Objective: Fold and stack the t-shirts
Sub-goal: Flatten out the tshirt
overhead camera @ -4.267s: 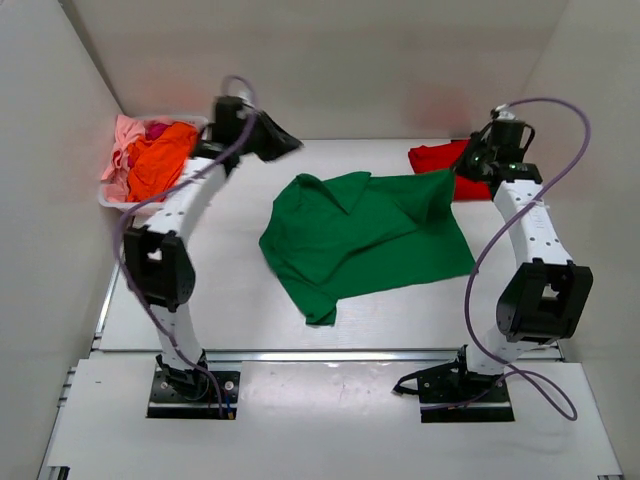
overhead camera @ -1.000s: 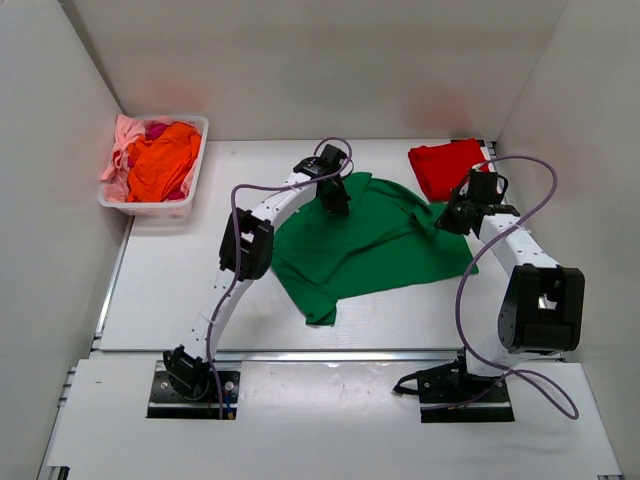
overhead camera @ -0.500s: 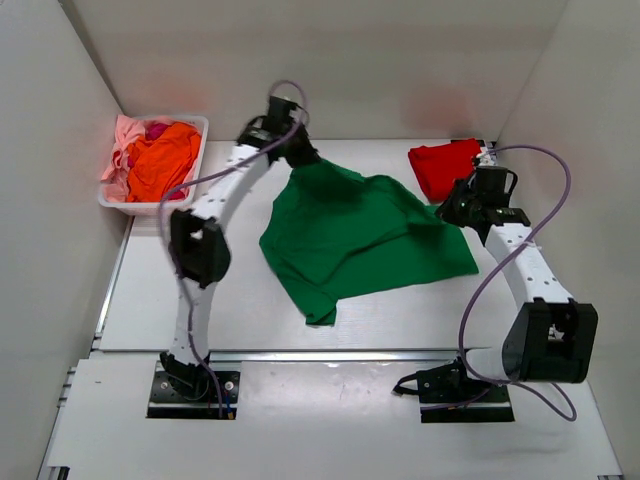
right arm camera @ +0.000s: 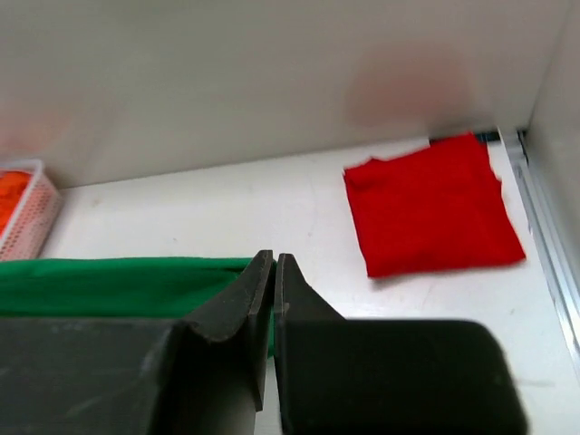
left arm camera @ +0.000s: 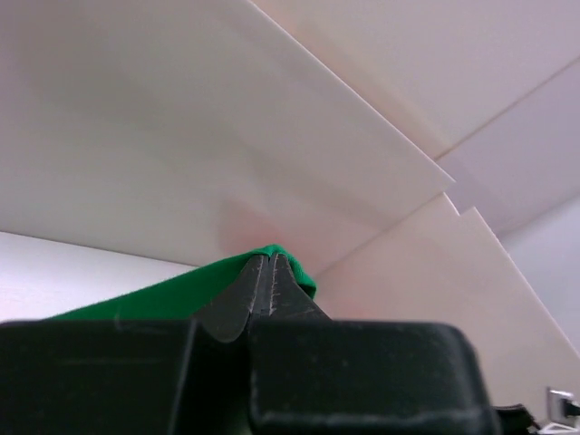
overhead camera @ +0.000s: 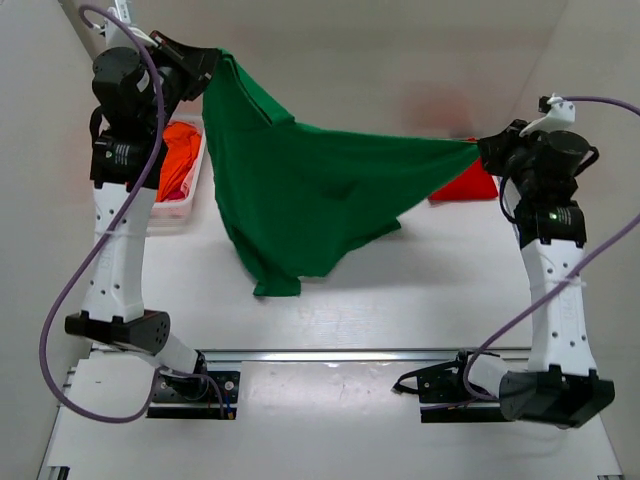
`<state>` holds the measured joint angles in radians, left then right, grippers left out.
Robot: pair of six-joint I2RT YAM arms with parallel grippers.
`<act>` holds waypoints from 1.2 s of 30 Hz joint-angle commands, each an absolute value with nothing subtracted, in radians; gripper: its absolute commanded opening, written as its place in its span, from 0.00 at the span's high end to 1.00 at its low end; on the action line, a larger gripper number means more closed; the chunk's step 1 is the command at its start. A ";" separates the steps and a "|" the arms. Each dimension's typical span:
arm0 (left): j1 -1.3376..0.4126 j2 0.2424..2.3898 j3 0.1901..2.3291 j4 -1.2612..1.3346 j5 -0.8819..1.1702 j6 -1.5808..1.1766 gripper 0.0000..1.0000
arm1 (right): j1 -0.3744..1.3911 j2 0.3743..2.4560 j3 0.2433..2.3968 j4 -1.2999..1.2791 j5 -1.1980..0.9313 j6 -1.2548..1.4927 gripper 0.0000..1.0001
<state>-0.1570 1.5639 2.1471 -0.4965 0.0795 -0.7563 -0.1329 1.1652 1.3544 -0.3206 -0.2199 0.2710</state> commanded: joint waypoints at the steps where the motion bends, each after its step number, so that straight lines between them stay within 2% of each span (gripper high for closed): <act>1: -0.137 1.476 2.091 -0.463 0.095 -0.762 1.00 | -0.141 1.074 1.399 -0.229 -0.294 0.207 1.00; 10: -0.123 1.356 2.083 -0.520 0.144 -0.795 1.00 | -0.123 1.080 1.560 -0.321 -0.402 0.227 0.99; 16: -0.075 1.469 2.089 -0.585 0.281 -0.822 1.00 | -0.083 1.192 1.586 -0.393 -0.414 0.241 0.99; 20: -0.063 1.538 2.023 -0.517 0.290 -0.795 1.00 | -0.029 1.273 1.572 -0.336 -0.393 0.222 1.00; 22: -0.040 1.665 2.106 -0.505 0.305 -0.766 1.00 | -0.028 1.380 1.620 -0.266 -0.393 0.212 1.00; 25: 0.000 1.809 2.263 -0.505 0.348 -0.775 1.00 | -0.031 1.515 1.718 -0.236 -0.405 0.186 1.00; 29: 0.064 1.979 2.531 -0.508 0.394 -0.830 1.00 | -0.032 1.719 2.014 -0.259 -0.422 0.164 1.00; 33: 0.138 1.927 2.442 -0.332 0.443 -0.936 1.00 | -0.058 1.879 2.349 -0.333 -0.442 0.187 1.00; 36: 0.164 1.894 2.471 -0.314 0.498 -0.962 1.00 | -0.086 1.841 2.321 -0.289 -0.454 0.212 1.00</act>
